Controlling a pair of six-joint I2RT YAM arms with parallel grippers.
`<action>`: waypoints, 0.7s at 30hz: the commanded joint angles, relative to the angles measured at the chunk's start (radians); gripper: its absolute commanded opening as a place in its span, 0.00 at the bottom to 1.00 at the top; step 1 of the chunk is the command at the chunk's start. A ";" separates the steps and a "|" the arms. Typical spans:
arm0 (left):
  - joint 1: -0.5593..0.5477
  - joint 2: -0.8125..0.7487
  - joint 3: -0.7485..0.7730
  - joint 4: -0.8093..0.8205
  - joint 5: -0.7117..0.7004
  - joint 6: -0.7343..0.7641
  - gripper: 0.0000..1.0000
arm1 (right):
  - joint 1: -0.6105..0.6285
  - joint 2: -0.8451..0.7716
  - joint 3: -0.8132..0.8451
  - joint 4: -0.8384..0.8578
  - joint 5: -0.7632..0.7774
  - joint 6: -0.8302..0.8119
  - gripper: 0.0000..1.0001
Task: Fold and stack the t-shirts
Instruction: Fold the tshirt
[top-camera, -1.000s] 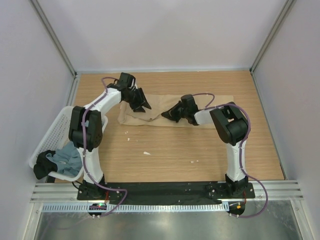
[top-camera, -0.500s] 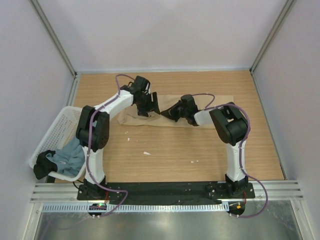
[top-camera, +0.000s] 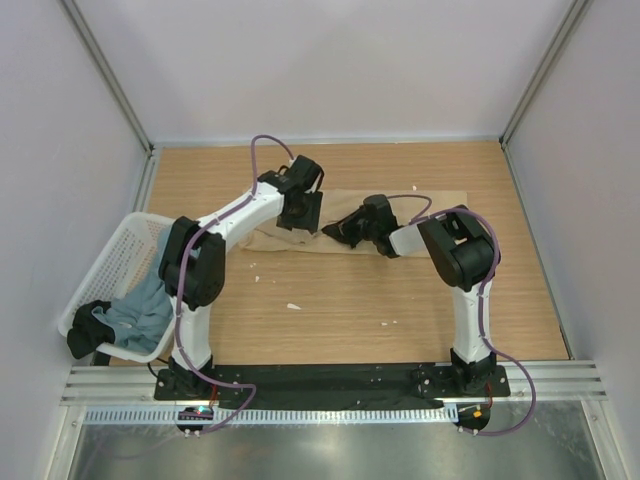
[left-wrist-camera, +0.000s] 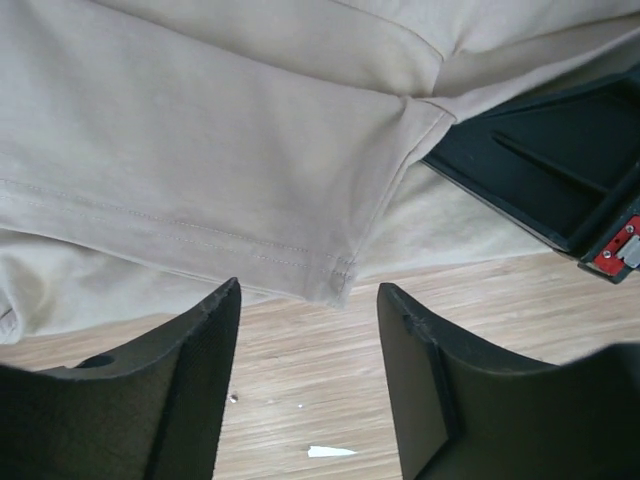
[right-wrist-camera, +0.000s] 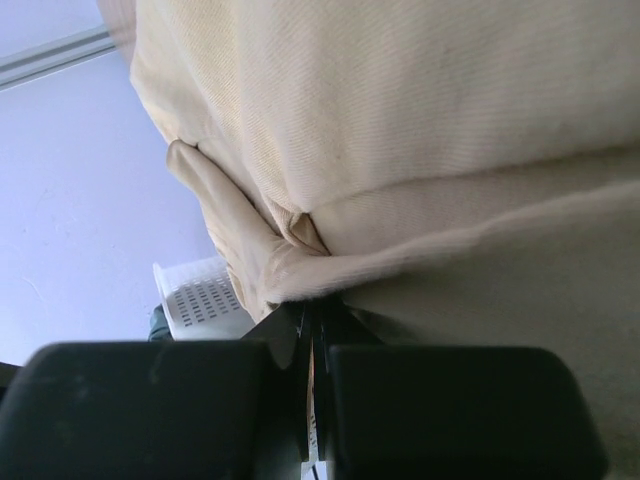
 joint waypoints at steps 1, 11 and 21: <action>-0.019 0.017 0.043 -0.042 -0.090 0.035 0.57 | 0.014 -0.009 -0.016 0.086 -0.007 0.037 0.01; -0.051 0.052 0.067 -0.056 -0.049 0.044 0.66 | 0.023 -0.008 -0.023 0.123 -0.011 0.081 0.01; -0.052 0.121 0.084 -0.071 -0.090 0.060 0.34 | 0.023 0.003 -0.045 0.171 -0.014 0.120 0.01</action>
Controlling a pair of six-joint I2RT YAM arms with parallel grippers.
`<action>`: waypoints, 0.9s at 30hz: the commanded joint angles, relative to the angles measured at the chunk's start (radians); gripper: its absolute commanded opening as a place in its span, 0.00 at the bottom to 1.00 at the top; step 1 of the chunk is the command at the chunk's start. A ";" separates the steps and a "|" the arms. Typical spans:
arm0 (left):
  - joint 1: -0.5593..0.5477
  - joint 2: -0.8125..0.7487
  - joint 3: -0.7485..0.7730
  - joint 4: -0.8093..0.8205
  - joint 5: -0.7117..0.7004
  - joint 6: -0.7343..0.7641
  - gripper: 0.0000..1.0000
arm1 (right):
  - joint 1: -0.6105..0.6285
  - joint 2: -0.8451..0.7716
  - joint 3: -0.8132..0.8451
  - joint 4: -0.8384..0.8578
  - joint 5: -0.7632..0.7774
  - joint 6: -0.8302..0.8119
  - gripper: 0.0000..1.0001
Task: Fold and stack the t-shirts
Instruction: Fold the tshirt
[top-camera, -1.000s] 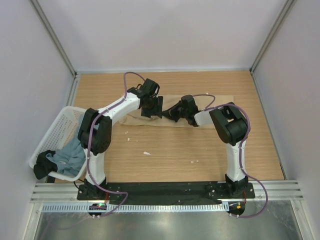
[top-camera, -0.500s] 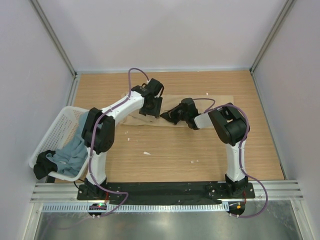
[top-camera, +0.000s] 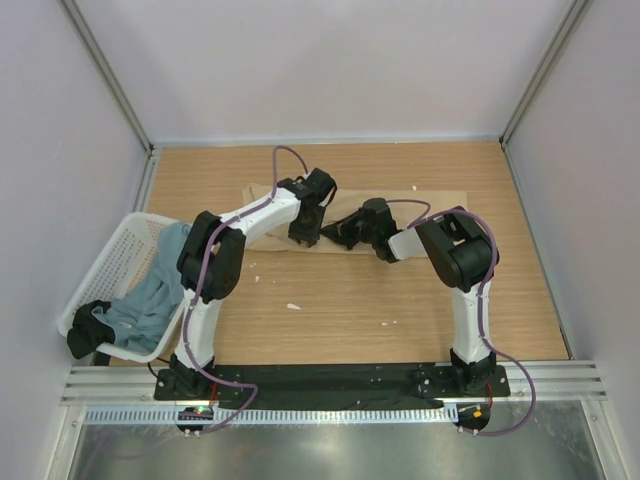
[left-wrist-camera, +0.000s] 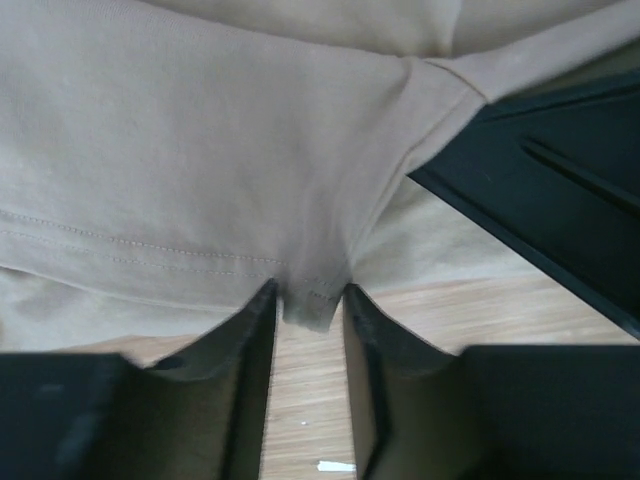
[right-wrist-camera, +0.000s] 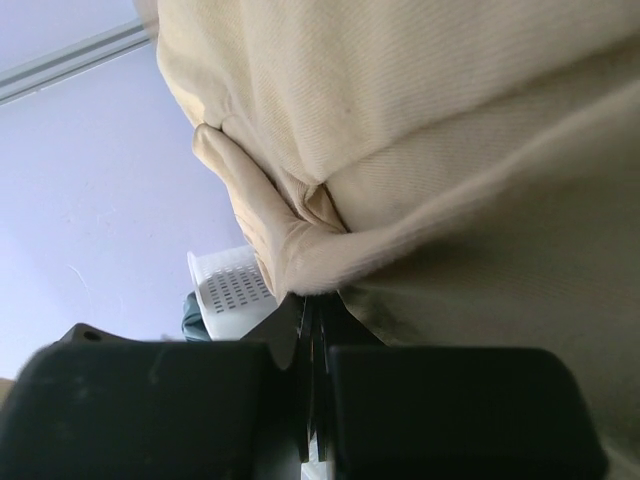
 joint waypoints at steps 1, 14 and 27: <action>-0.002 0.021 0.054 -0.021 -0.048 0.027 0.28 | 0.006 0.003 -0.004 0.065 -0.001 0.020 0.01; 0.000 -0.017 0.155 -0.053 -0.099 0.012 0.00 | 0.010 0.023 0.016 0.079 -0.001 0.027 0.01; 0.000 -0.020 0.175 -0.048 -0.053 0.025 0.00 | 0.007 0.090 0.123 0.068 -0.002 0.030 0.01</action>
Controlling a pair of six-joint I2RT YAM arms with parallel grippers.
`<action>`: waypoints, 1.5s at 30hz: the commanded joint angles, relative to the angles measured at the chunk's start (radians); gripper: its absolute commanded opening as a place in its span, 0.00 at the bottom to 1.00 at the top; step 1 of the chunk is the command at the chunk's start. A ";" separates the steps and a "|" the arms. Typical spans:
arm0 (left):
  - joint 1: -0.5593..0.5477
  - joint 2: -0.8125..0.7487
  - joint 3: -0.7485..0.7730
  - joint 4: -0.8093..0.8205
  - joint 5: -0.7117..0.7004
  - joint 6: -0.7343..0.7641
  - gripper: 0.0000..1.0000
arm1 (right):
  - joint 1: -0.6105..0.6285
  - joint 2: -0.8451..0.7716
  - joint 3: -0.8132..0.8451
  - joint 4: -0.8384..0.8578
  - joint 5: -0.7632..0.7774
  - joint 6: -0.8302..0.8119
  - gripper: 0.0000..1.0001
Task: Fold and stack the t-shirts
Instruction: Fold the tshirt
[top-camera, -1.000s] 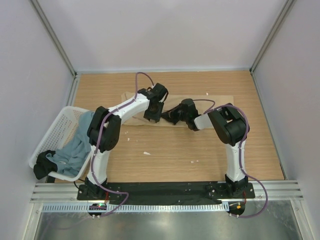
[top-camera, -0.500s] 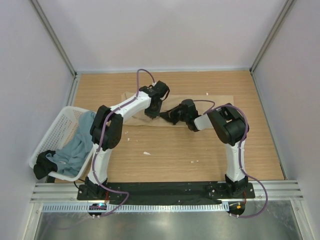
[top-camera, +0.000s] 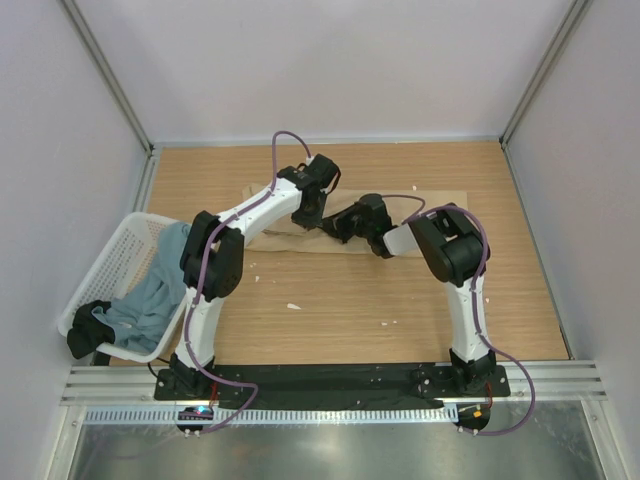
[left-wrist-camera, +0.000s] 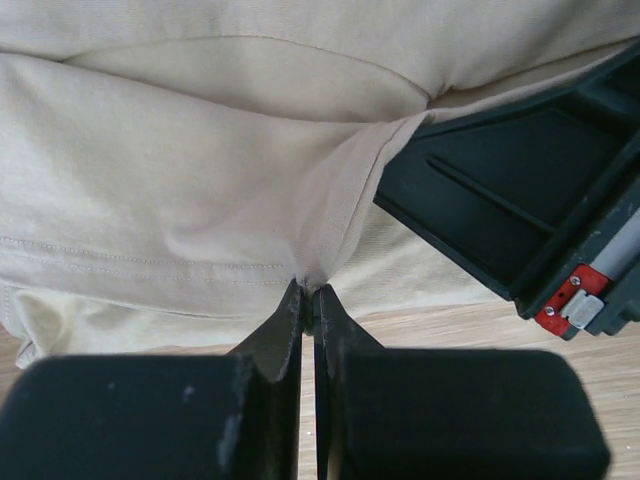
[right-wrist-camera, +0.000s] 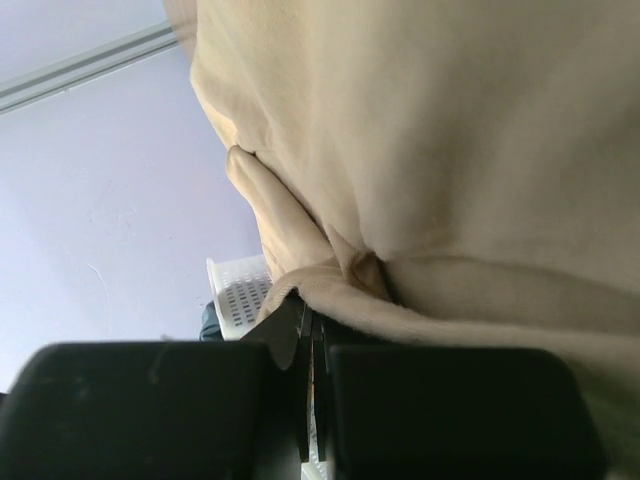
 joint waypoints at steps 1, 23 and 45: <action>-0.002 -0.056 0.026 0.000 0.009 0.007 0.00 | 0.005 0.019 0.056 0.014 0.006 0.011 0.01; -0.002 -0.056 0.075 -0.018 -0.009 -0.012 0.00 | -0.015 0.019 0.125 -0.093 0.022 -0.063 0.01; 0.037 -0.085 0.018 0.060 0.128 -0.014 0.53 | -0.084 0.067 0.157 -0.066 -0.066 -0.104 0.11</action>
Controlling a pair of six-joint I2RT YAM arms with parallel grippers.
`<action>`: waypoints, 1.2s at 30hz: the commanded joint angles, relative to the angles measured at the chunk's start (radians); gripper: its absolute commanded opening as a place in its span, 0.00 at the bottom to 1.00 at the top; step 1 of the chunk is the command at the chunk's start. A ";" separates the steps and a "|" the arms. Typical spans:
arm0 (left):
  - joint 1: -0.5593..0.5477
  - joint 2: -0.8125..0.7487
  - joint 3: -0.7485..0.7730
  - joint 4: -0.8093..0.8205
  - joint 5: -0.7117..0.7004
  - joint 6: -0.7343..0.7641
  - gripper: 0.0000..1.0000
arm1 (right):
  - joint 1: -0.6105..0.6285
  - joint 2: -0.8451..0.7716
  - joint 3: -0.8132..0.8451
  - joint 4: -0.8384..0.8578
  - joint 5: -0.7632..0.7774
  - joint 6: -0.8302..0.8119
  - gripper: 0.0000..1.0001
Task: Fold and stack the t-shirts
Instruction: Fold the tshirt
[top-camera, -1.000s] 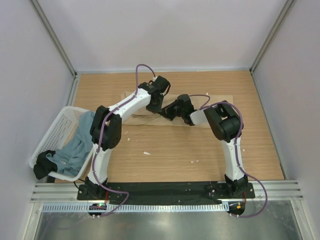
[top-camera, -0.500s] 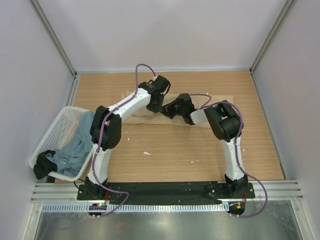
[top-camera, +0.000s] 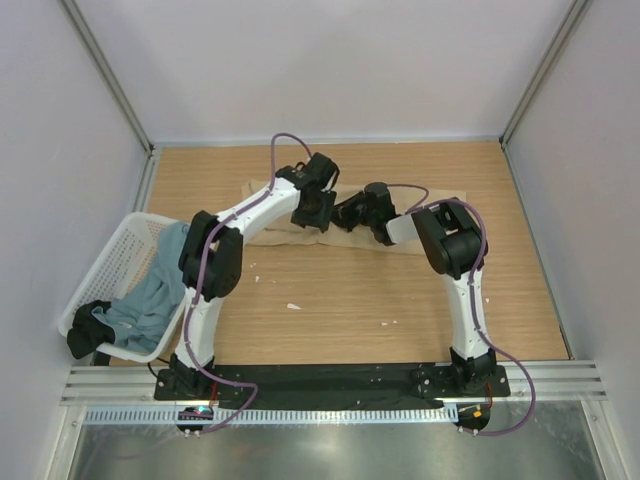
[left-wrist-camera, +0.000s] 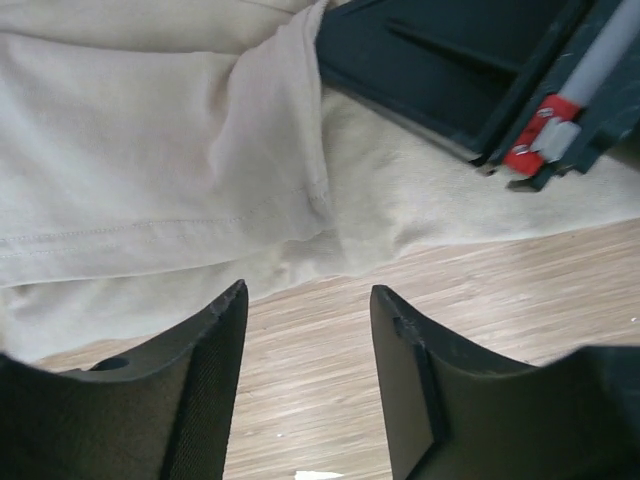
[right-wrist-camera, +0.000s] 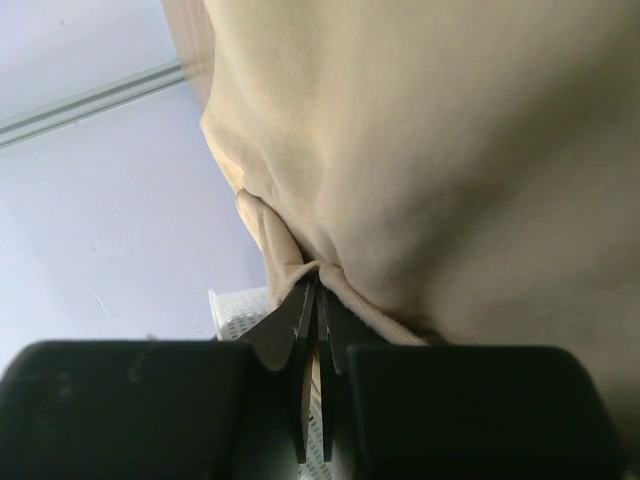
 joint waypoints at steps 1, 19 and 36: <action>0.057 -0.086 0.041 0.019 0.026 -0.010 0.54 | -0.030 -0.022 0.018 -0.020 -0.076 -0.063 0.11; 0.401 0.118 0.222 0.061 0.269 -0.084 0.52 | -0.057 -0.171 0.089 -0.450 -0.219 -0.554 0.46; 0.418 0.204 0.265 0.033 0.214 -0.062 0.41 | -0.050 -0.056 0.308 -0.533 -0.218 -0.568 0.53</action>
